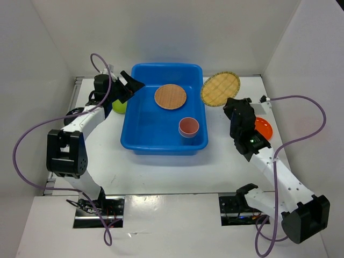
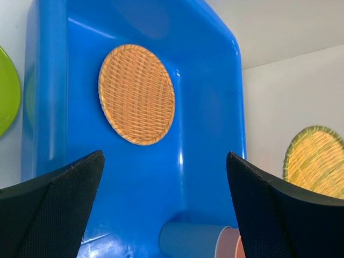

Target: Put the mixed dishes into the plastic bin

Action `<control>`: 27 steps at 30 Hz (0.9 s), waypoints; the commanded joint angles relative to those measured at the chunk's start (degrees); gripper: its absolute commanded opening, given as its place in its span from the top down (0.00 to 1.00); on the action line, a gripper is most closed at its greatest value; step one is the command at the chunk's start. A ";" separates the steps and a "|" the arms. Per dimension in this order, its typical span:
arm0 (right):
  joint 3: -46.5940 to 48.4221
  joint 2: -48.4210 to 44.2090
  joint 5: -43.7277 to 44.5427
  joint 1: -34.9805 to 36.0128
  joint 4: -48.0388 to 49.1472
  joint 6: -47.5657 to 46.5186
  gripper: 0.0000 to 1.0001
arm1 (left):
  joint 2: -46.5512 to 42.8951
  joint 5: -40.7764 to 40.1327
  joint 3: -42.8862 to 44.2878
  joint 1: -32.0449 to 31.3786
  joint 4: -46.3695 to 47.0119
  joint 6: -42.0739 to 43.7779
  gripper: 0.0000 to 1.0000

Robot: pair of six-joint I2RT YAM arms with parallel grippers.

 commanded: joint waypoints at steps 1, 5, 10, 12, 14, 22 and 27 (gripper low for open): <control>5.36 2.55 1.58 1.62 9.81 -2.64 1.00 | 0.39 2.38 2.88 0.85 0.60 2.75 0.00; 9.41 6.50 -3.86 1.62 14.65 -8.17 1.00 | -0.75 3.69 2.88 2.08 0.08 3.36 0.00; 17.76 15.72 -13.79 1.62 16.33 -14.50 1.00 | -3.39 3.70 2.27 4.88 -0.45 3.36 0.00; 20.74 18.28 -17.75 1.62 16.85 -16.44 1.00 | -4.01 4.23 1.65 5.50 -1.06 4.85 0.00; 23.90 22.24 -20.65 1.62 16.85 -17.06 1.00 | -4.62 4.23 0.96 6.12 -2.38 5.38 0.00; 36.11 34.63 -30.85 1.62 10.62 -24.27 1.00 | -7.52 5.37 -1.95 9.11 -3.61 6.52 0.00; 41.05 42.02 -32.79 0.57 6.31 -24.88 1.00 | -8.67 5.90 -3.09 10.25 -4.66 7.57 0.00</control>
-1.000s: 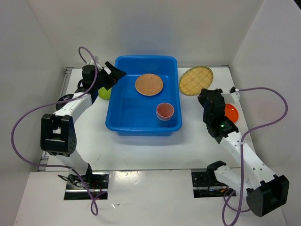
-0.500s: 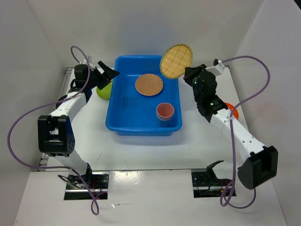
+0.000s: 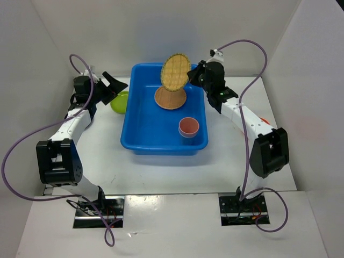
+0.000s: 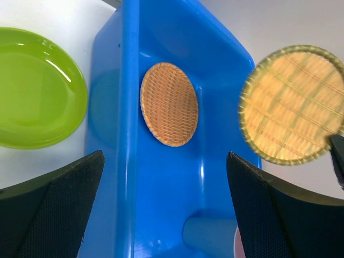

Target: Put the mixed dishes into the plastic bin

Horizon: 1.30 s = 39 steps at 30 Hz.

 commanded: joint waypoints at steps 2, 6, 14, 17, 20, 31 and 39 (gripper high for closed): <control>5.67 4.01 -3.18 -0.68 -1.15 -1.10 1.00 | -2.74 1.44 -1.23 0.72 0.34 2.27 0.00; 7.51 7.97 -3.70 -1.29 -1.68 -1.10 1.00 | -2.74 1.44 -1.77 1.25 -0.19 2.27 0.00; 10.67 15.09 -3.19 -1.82 -3.26 -1.62 1.00 | -2.74 1.44 -2.29 1.78 -0.72 3.32 0.00; 13.75 18.08 -3.18 -1.82 -4.49 -2.15 1.00 | -2.21 1.44 -2.29 1.78 -1.33 3.85 0.00; 13.76 19.32 -3.80 -1.82 -4.50 -2.68 1.00 | -2.21 1.44 -2.29 1.78 -1.33 3.85 0.00; 19.55 25.99 -5.81 -1.82 -5.72 -2.68 1.00 | -1.16 0.91 -2.82 1.78 -1.95 4.38 0.00; 24.21 30.21 -7.05 -1.82 -8.89 -3.20 1.00 | 0.51 0.38 -2.82 2.30 -2.48 4.90 0.00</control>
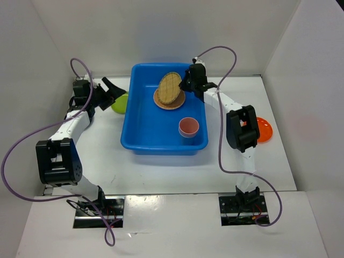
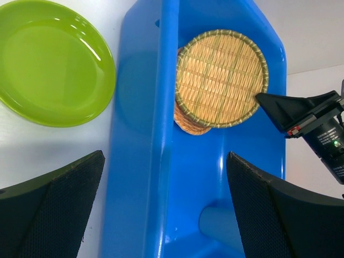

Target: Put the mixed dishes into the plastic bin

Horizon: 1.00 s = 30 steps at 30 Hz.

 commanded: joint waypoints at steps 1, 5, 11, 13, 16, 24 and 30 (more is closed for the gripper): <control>5.46 1.24 -1.13 -0.34 -1.19 -0.82 1.00 | 1.29 -0.10 -0.29 0.38 1.04 1.54 0.00; 7.40 3.25 -0.07 -0.34 -3.92 -1.35 1.00 | 1.91 -0.10 -0.29 0.38 0.52 1.54 0.00; 11.01 6.59 3.53 -0.34 -9.46 -3.10 0.94 | 4.73 -3.70 -0.29 0.38 -0.71 2.07 0.00; 12.06 7.13 4.14 -0.34 -10.08 -3.11 0.94 | 5.43 -3.70 -0.29 0.38 -0.71 2.07 0.00; 14.26 8.44 4.68 -0.34 -12.89 -3.64 0.94 | 6.49 -3.70 -0.29 0.38 -0.71 2.07 0.00; 14.35 9.06 4.68 -0.34 -15.26 -4.78 0.88 | 8.07 -4.23 -0.29 0.38 -0.71 2.07 0.00; 14.88 9.59 5.38 -0.34 -17.46 -5.31 0.68 | 9.30 -5.98 0.24 0.38 -0.71 2.07 0.00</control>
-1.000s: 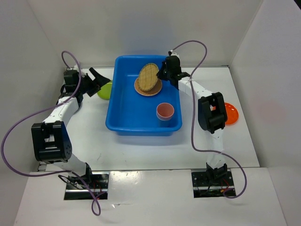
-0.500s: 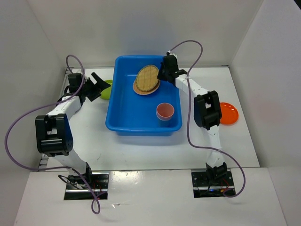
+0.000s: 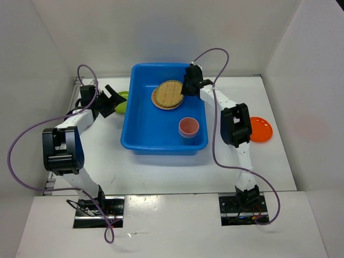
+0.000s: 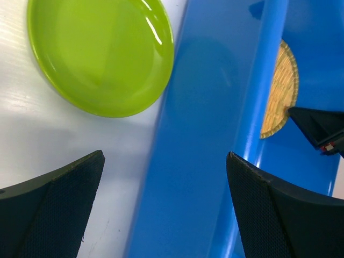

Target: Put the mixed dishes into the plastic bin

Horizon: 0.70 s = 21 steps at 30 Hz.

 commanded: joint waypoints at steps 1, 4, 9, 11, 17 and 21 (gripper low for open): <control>3.55 1.13 1.01 -0.34 -2.62 -1.59 0.61 | 0.86 -1.20 0.76 0.29 0.90 1.83 0.00; 4.09 1.13 1.01 -0.34 -3.15 -1.59 0.52 | 1.48 -2.42 0.77 0.29 0.38 1.83 0.00; 5.75 -1.85 2.14 -0.34 -3.15 -2.12 0.37 | 3.32 -5.50 1.30 0.29 0.38 2.35 0.00; 6.37 -4.21 2.15 -0.34 -3.15 -2.65 0.36 | 4.72 -7.43 2.09 0.29 0.38 2.35 0.00; 8.04 -14.48 1.45 0.28 -1.84 -3.17 0.11 | 6.57 -12.17 2.18 0.29 5.11 -1.51 0.00; -0.99 -24.42 3.02 0.28 2.64 -3.17 0.01 | 7.89 -19.02 0.86 -0.93 7.75 -6.77 0.00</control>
